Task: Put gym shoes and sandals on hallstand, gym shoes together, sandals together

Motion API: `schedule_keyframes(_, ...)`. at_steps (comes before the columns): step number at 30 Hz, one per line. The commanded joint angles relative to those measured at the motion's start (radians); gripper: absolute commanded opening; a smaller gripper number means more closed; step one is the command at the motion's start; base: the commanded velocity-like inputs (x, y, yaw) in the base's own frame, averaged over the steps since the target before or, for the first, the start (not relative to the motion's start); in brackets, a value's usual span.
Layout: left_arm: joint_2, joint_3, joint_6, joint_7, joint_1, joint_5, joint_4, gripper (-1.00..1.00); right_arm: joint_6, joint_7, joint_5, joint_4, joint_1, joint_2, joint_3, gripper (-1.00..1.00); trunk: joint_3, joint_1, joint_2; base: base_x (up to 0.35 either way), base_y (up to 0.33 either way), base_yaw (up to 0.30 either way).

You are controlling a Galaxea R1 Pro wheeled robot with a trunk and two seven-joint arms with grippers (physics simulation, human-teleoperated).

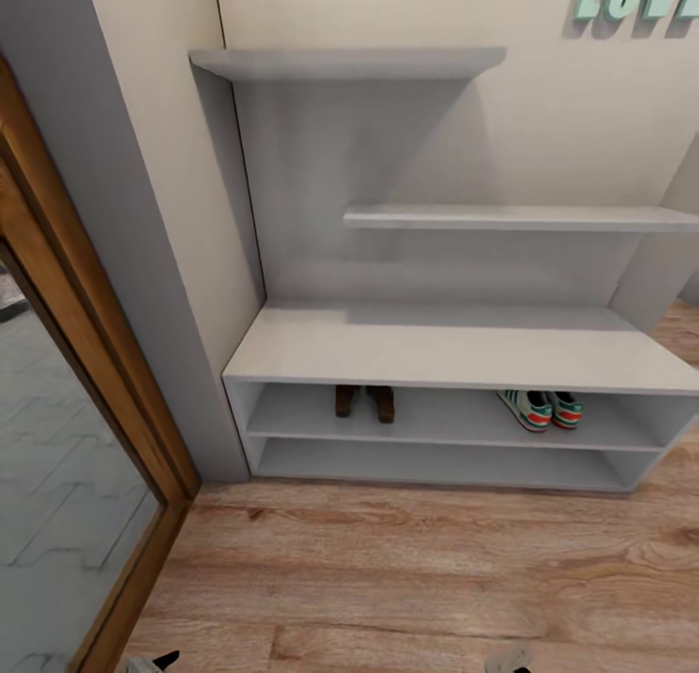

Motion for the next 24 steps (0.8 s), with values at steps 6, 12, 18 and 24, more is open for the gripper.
schedule_keyframes(6,-0.006,0.007,-0.008,0.077,-0.001,-0.01,0.001,1.0,-0.013,-0.006,0.085,0.012,0.051,0.009,-0.009,1.0,0.018,-0.023,0.042,0.0,0.0,0.0)
schedule_keyframes(12,-0.009,0.007,-0.007,0.12,-0.001,-0.009,0.003,1.0,-0.013,-0.007,0.094,0.012,0.086,0.019,-0.011,1.0,0.037,-0.046,0.084,0.0,0.0,0.0)
schedule_keyframes(18,-0.009,0.008,-0.008,0.146,-0.001,-0.008,0.024,1.0,-0.013,-0.008,0.096,0.01,0.093,0.021,-0.012,1.0,0.056,-0.069,0.126,0.0,0.0,0.0)
schedule_keyframes(24,-0.012,0.007,-0.011,0.199,-0.001,-0.008,0.031,1.0,-0.012,-0.008,0.096,0.011,0.093,0.021,-0.012,1.0,0.075,-0.092,0.168,0.0,0.0,0.0)
